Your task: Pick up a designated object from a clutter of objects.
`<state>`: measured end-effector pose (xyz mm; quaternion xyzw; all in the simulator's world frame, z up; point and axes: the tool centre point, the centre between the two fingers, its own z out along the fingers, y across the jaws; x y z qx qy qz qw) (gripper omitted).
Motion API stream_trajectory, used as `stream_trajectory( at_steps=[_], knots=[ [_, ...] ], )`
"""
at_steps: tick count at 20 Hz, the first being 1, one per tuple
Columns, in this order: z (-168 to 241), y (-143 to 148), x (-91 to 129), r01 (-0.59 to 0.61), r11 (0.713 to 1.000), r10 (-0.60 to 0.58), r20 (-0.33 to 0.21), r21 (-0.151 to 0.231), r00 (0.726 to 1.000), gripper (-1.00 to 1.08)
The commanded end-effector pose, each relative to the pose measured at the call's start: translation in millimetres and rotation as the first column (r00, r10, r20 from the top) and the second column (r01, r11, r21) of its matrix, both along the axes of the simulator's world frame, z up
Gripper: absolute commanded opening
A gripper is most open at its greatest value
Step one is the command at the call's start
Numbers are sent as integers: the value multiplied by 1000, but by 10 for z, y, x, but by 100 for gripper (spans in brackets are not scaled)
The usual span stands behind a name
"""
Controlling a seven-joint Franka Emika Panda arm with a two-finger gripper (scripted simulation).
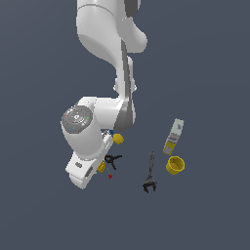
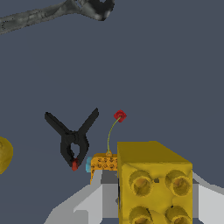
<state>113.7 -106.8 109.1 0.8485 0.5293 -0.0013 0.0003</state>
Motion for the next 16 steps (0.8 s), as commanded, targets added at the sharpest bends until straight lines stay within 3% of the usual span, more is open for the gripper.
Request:
stream_trajectory(
  at_steps=[1, 16],
  knots=[
    [185, 40, -120, 0, 1000, 0, 1, -1, 1000, -100],
    [1327, 295, -852, 0, 1000, 0, 1, -2, 1000, -100]
  ],
)
